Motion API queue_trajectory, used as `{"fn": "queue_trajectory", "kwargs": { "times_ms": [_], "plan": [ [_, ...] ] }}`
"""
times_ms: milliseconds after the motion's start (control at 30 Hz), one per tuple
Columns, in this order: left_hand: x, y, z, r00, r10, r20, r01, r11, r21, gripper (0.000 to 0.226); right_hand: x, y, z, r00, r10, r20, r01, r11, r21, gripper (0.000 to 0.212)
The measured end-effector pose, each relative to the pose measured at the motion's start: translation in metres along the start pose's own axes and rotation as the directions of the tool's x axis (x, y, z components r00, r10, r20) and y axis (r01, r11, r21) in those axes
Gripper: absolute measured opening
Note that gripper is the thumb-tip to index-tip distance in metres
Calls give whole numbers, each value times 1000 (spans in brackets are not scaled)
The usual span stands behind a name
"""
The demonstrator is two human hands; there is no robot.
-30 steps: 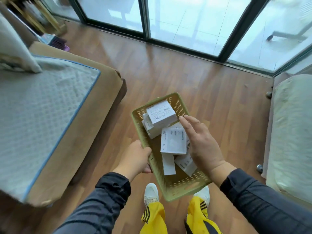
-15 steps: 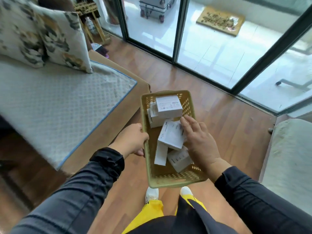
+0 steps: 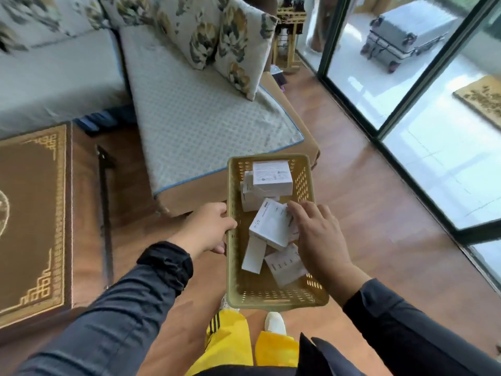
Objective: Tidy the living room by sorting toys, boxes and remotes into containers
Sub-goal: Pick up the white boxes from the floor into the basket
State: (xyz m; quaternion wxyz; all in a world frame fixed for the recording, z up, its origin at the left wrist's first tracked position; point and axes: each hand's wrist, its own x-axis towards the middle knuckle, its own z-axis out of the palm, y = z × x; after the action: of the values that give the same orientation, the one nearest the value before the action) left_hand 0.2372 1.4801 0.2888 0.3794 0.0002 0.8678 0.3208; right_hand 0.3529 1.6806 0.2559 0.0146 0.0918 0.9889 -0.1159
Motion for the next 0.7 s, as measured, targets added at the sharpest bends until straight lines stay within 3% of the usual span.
{"fn": "queue_trajectory", "kwargs": {
  "times_ms": [267, 533, 700],
  "plan": [
    [-65, -72, 6, 968, -163, -192, 124, 972, -201, 20, -12, -39, 3, 962, -273, 31, 271, 961, 48, 59],
    [-146, -153, -3, 888, -320, -331, 196, 913, -357, 26, -42, -115, 15, 861, -500, 95, 488, 864, 125, 64],
    [-190, -209, -12, 844, -384, -375, 228, 889, -396, 23, -65, -177, 19, 789, -614, 34, 611, 789, 65, 69]
  ]
}}
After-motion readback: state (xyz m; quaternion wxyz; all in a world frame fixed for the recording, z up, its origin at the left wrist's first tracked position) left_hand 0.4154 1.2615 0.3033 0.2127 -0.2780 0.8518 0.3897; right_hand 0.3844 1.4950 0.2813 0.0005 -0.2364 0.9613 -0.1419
